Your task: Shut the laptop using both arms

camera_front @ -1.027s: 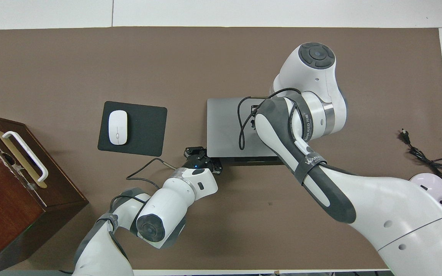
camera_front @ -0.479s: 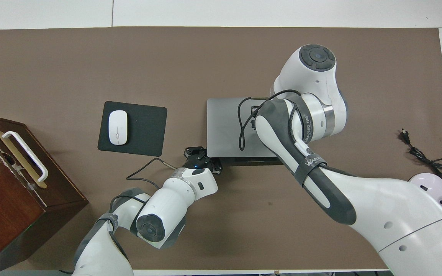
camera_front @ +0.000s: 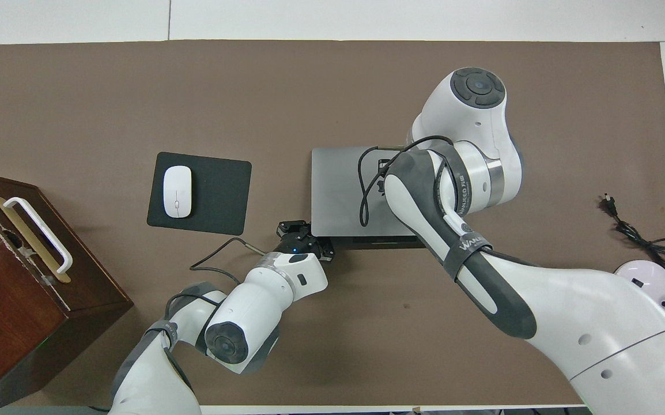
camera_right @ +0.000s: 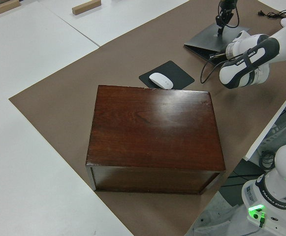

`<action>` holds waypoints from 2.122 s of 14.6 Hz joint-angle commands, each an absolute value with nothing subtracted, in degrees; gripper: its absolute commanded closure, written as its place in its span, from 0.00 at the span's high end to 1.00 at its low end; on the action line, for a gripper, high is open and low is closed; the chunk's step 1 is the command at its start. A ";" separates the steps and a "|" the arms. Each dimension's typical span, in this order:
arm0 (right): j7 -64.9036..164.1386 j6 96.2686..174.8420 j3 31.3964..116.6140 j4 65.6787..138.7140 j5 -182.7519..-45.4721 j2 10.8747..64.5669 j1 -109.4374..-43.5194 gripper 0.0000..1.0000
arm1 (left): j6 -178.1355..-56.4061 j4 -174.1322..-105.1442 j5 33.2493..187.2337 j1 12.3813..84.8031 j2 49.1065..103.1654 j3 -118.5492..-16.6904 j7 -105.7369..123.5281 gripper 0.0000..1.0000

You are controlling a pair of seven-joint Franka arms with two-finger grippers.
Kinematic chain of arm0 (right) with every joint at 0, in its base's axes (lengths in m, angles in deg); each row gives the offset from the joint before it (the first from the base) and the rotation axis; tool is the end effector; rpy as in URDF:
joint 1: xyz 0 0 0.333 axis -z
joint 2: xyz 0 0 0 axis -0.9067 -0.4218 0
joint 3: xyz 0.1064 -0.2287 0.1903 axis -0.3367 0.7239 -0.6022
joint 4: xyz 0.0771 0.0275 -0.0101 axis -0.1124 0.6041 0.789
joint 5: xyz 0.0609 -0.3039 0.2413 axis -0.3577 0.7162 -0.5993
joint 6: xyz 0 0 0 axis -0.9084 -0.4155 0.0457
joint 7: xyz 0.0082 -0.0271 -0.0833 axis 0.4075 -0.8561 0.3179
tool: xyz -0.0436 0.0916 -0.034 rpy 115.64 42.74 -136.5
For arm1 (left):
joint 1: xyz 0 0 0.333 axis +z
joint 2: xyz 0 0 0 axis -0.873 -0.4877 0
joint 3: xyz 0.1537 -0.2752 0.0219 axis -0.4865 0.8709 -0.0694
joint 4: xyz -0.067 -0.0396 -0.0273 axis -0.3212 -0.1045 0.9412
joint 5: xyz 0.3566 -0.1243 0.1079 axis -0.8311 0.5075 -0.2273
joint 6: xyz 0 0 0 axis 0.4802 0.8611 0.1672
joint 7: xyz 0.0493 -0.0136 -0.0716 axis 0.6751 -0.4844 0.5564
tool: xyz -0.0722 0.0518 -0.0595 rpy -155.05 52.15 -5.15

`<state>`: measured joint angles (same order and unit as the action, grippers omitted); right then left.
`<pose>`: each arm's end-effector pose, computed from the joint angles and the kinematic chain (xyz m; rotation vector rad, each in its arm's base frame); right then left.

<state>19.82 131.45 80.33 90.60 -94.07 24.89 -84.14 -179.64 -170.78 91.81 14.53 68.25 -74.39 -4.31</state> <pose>0.6267 0.2387 0.3369 -3.0071 0.1724 0.2607 0.4008 -0.3489 0.2643 2.5899 -0.7828 0.9838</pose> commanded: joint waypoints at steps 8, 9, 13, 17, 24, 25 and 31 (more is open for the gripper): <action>23.41 120.02 81.20 87.05 -94.07 35.64 -78.00 0.00 | -179.54 -172.91 91.17 15.37 66.68 -74.95 -3.65 0.00; 26.47 118.61 81.21 87.13 -92.94 37.92 -76.15 0.00 | -179.45 -172.82 91.17 15.72 66.68 -74.95 -2.86 0.00; 42.10 112.89 81.21 87.13 -87.57 43.21 -67.27 0.00 | -179.28 -172.65 91.17 15.90 67.30 -74.87 1.00 0.00; 49.43 112.44 81.21 87.65 -87.30 45.67 -61.55 0.40 | -179.19 -172.82 91.17 15.81 68.00 -74.87 2.59 0.00; 50.32 111.47 81.29 88.88 -86.87 47.78 -57.77 1.00 | -168.67 -173.00 91.17 15.81 75.46 -74.87 4.35 0.00; 50.49 110.95 81.29 89.58 -86.69 48.31 -56.54 1.00 | -166.47 -173.00 91.17 15.81 76.87 -74.87 4.35 0.00; 50.67 111.73 81.29 93.02 -83.87 50.16 -56.09 1.00 | -156.99 -173.97 91.26 15.90 83.10 -75.04 4.26 0.00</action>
<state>49.31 110.75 81.97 90.75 -84.86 48.37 -56.79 -162.32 -172.18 91.82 15.46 78.53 -74.95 3.63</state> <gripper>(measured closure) 0.000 0.991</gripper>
